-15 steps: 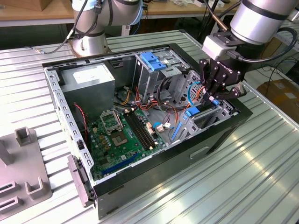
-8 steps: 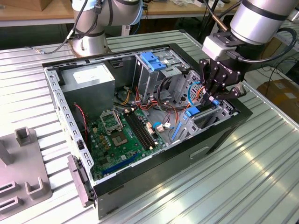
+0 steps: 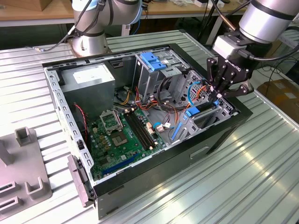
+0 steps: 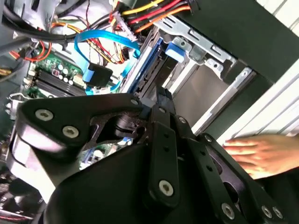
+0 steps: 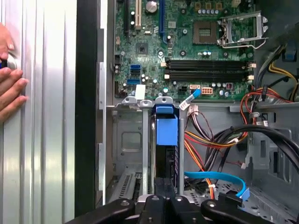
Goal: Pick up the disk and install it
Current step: 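Insert the first disk wire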
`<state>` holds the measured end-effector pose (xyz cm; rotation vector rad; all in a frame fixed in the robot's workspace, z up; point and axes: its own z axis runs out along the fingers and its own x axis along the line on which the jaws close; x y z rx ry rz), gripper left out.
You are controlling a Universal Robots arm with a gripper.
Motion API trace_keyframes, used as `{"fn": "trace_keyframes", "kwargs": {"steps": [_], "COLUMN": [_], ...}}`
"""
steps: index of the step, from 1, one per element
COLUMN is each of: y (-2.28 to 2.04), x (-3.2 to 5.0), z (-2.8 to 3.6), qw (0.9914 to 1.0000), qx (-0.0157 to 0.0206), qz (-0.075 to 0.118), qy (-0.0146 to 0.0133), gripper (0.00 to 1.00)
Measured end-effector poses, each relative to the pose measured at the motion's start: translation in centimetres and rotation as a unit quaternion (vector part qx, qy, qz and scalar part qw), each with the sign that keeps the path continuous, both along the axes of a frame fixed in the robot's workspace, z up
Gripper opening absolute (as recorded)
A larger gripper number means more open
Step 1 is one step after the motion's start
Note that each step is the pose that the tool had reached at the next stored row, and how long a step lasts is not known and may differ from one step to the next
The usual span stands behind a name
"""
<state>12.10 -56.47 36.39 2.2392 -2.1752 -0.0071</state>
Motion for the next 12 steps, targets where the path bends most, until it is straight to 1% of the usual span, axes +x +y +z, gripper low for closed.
{"fn": "trace_keyframes", "kwargs": {"steps": [1, 2, 5, 9, 12], "y": [0.0, 0.0, 0.0, 0.0, -0.01], "x": [0.03, 0.04, 0.05, 0.09, 0.11], "z": [0.0, 0.02, 0.14, 0.8, 0.89], "qw": [0.99994, 0.99987, 0.99967, 0.99931, 0.99862], "qx": [0.0, -0.0002, -0.0026, -0.0039, -0.0045], "qz": [0.011, 0.016, 0.026, 0.037, 0.052], "qy": [0.0, 0.0, 0.0, 0.0002, 0.0001], "gripper": [0.1, 0.1, 0.1, 0.1, 0.1]}}
